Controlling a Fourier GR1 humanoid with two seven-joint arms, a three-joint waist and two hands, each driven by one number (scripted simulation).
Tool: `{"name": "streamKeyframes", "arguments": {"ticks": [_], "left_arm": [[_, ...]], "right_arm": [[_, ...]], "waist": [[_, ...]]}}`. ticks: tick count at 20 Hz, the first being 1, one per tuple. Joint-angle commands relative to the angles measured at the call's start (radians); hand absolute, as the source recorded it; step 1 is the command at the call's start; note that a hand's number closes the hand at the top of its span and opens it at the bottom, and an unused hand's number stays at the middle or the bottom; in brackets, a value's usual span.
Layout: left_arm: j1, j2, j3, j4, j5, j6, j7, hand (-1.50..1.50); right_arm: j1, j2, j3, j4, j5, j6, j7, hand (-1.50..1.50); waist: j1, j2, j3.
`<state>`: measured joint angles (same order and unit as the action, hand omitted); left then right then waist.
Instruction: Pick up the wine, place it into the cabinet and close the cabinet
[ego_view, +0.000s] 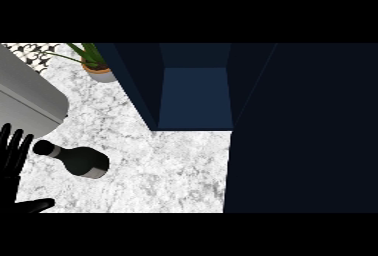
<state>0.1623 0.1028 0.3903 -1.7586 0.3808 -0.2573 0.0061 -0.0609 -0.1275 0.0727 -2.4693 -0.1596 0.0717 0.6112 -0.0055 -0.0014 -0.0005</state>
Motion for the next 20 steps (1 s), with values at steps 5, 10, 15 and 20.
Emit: {"name": "streamKeyframes", "arguments": {"ticks": [5, 10, 15, 20], "left_arm": [[-0.034, 0.044, 0.027, 0.135, -0.003, -0.052, -0.056, -1.50], [0.000, -0.013, -0.018, 0.218, -0.080, -0.070, -0.182, -1.50], [-0.094, 0.043, 0.008, 0.423, -0.082, -0.130, -0.274, -1.50], [-0.109, 0.025, -0.009, 0.448, -0.103, -0.109, -0.302, -1.50]], "right_arm": [[-0.015, -0.025, -0.038, -0.193, -0.092, -0.020, 0.145, -1.50], [0.000, 0.031, 0.036, -0.153, -0.008, -0.031, 0.101, -1.50], [0.079, 0.008, -0.046, -0.150, -0.090, 0.041, 0.033, -1.50], [0.053, 0.022, -0.036, -0.175, -0.076, 0.019, 0.070, -1.50]], "waist": [[0.000, -0.001, 0.000], [0.003, -0.001, 0.000], [-0.005, 0.001, 0.000], [-0.002, 0.000, 0.000]]}}
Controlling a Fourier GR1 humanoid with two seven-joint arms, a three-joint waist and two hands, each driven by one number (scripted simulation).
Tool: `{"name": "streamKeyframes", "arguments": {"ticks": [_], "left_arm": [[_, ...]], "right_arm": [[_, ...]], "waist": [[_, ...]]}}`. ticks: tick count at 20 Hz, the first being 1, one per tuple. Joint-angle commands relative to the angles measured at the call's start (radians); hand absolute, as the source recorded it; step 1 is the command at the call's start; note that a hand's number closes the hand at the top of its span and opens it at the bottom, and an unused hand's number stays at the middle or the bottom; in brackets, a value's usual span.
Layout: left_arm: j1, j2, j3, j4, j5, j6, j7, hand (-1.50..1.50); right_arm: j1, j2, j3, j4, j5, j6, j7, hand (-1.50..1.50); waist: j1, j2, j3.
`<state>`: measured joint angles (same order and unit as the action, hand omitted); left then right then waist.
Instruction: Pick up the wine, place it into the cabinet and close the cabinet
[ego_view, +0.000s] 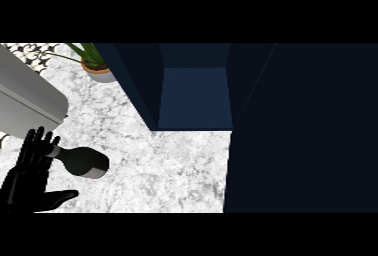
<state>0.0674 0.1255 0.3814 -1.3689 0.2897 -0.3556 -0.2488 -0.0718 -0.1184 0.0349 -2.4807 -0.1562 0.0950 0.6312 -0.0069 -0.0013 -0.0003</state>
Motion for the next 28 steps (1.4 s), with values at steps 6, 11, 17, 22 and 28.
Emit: {"name": "streamKeyframes", "arguments": {"ticks": [6, 11, 17, 22, 28], "left_arm": [[-0.007, -0.023, -0.038, 0.118, -0.073, 0.002, -0.120, -1.50], [-0.028, 0.016, -0.019, 0.144, -0.056, -0.003, -0.117, -1.50], [-0.071, 0.027, -0.022, 0.320, -0.082, -0.035, -0.240, -1.50], [-0.175, 0.060, -0.015, 0.485, -0.109, -0.017, -0.294, -1.50], [-0.212, 0.015, -0.041, 0.501, -0.092, -0.003, -0.280, -1.50]], "right_arm": [[-0.001, -0.013, -0.074, -0.106, -0.148, 0.009, 0.059, -1.50], [0.079, 0.052, 0.066, -0.136, -0.026, 0.010, 0.017, -1.50], [0.008, -0.002, -0.051, -0.133, -0.125, 0.015, 0.076, -1.50], [0.100, 0.027, -0.011, -0.109, -0.083, 0.062, -0.034, -1.50], [-0.076, 0.009, -0.009, -0.135, -0.067, -0.024, 0.163, -1.50]], "waist": [[0.003, 0.000, 0.000], [0.004, -0.001, 0.000], [0.001, 0.001, 0.000], [-0.004, 0.001, 0.000], [0.000, 0.000, -0.001]]}}
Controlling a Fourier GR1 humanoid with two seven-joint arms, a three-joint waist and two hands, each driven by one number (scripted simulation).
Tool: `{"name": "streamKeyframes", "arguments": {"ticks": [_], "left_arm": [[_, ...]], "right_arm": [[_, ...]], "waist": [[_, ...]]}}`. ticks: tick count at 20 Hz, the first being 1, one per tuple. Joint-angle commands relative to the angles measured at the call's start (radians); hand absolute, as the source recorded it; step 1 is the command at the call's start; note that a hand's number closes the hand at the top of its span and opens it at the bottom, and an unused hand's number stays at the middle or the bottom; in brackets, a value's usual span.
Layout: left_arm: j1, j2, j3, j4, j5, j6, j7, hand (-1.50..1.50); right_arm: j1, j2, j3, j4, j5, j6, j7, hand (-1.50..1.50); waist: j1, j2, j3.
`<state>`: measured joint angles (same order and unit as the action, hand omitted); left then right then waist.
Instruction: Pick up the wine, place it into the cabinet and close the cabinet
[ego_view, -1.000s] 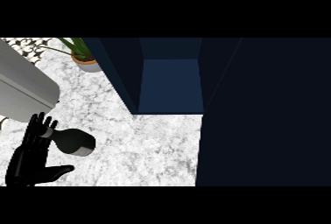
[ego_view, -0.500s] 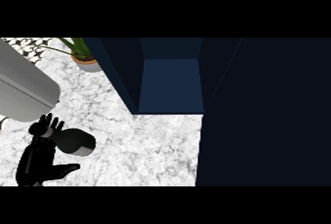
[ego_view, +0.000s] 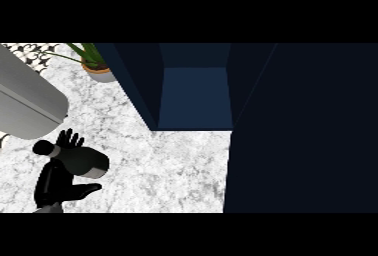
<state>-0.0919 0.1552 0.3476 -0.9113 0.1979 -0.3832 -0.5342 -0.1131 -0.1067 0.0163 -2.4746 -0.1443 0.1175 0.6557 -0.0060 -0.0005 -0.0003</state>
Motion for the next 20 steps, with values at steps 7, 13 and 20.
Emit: {"name": "streamKeyframes", "arguments": {"ticks": [7, 13, 20], "left_arm": [[-0.079, 0.003, 0.001, 0.122, 0.036, -0.054, -0.054, 1.50], [-0.105, 0.049, -0.058, 0.140, -0.024, -0.114, -0.100, 1.50], [-0.035, 0.010, -0.091, 0.045, -0.051, -0.002, -0.097, 1.50]], "right_arm": [[0.101, 0.050, 0.086, -0.167, -0.023, -0.011, 0.048, -1.50], [0.035, 0.059, 0.113, -0.121, 0.028, -0.037, 0.047, -1.50], [0.031, 0.020, -0.028, -0.074, -0.094, 0.010, 0.019, -1.50]], "waist": [[-0.005, -0.001, 0.000], [-0.002, -0.001, 0.000], [0.005, -0.001, 0.001]]}}
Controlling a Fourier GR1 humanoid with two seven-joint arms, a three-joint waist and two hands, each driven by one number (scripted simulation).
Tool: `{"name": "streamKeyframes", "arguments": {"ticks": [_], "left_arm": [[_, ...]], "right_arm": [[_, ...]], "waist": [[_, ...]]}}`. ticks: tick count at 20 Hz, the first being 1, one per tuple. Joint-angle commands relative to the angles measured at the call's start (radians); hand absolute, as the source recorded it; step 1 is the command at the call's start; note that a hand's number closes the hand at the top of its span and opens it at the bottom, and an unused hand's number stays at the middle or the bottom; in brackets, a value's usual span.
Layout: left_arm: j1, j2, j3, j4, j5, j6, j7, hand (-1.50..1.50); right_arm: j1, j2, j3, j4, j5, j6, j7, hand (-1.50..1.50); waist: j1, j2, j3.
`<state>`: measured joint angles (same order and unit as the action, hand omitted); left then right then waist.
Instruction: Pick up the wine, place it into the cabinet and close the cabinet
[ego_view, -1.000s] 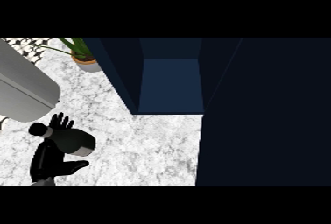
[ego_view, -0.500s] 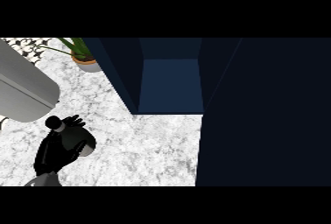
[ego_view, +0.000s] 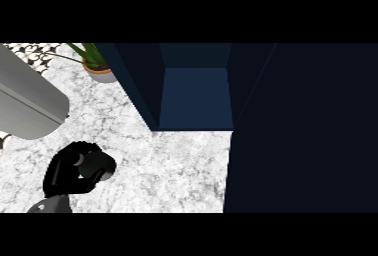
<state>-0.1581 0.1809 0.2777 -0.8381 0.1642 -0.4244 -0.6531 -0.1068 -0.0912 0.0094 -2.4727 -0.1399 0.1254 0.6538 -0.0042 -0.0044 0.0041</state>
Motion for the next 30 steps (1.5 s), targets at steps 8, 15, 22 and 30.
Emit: {"name": "streamKeyframes", "arguments": {"ticks": [8, 15, 22, 30], "left_arm": [[0.144, -0.062, -0.070, -0.193, -0.085, 0.127, -0.079, 1.50], [0.228, -0.099, -0.087, -0.508, -0.080, 0.235, -0.007, 1.50], [0.271, -0.147, -0.164, -0.763, 0.024, 0.178, 0.226, 1.50], [0.245, -0.180, -0.326, -1.006, -0.035, 0.339, 0.493, 1.50]], "right_arm": [[-0.001, 0.029, 0.033, -0.060, -0.042, -0.011, 0.026, -1.50], [0.044, 0.016, 0.028, -0.116, -0.055, 0.003, 0.044, -1.50], [-0.011, 0.013, 0.038, -0.124, -0.059, -0.025, 0.123, -1.50], [0.054, 0.028, -0.002, -0.073, -0.079, 0.010, -0.005, -1.50]], "waist": [[0.005, 0.003, -0.004], [0.008, 0.000, -0.003], [0.009, 0.000, -0.004], [0.001, 0.002, -0.003]]}}
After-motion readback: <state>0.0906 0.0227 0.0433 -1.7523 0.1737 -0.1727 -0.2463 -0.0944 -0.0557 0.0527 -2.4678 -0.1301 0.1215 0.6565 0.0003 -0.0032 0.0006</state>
